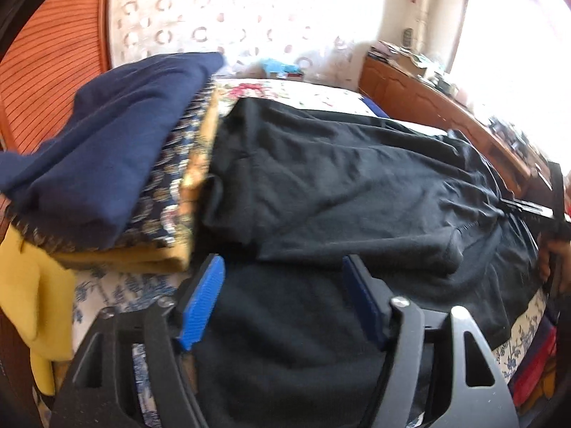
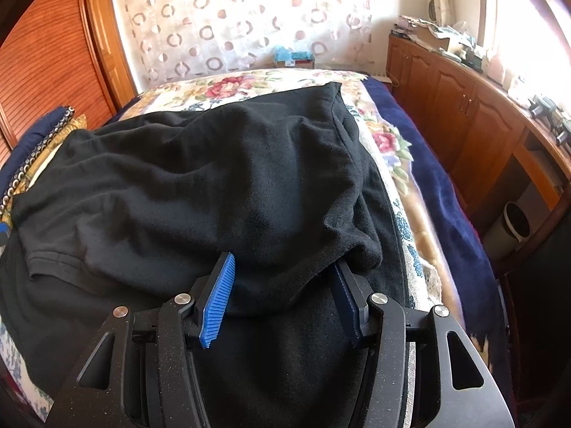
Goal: Fold small clothes
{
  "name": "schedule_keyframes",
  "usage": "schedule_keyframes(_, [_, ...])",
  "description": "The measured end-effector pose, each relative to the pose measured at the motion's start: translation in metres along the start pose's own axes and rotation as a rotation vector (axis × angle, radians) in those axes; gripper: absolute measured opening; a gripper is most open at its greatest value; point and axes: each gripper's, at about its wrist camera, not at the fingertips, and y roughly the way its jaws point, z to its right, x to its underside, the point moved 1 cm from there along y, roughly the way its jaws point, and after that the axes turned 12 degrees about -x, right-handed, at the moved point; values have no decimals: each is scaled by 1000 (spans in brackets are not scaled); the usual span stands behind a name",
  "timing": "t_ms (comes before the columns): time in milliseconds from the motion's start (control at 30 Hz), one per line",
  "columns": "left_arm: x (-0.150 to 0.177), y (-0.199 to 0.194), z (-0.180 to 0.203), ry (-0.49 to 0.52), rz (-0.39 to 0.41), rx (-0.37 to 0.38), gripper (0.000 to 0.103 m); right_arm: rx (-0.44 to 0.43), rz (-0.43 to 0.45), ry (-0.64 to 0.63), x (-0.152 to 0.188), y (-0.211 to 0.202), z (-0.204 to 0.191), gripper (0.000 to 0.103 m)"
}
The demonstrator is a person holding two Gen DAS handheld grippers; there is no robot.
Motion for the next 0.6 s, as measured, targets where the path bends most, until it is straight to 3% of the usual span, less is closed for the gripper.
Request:
schedule_keyframes(267, [-2,16,-4,-24,-39,2,44,20,-6,-13,1,3,-4,54])
schedule_keyframes(400, [-8,29,1,-8,-79,-36,44,25,-7,-16,1,4,-5,54])
schedule_keyframes(600, [-17,32,0,-28,-71,2,44,25,-7,-16,1,4,-6,54])
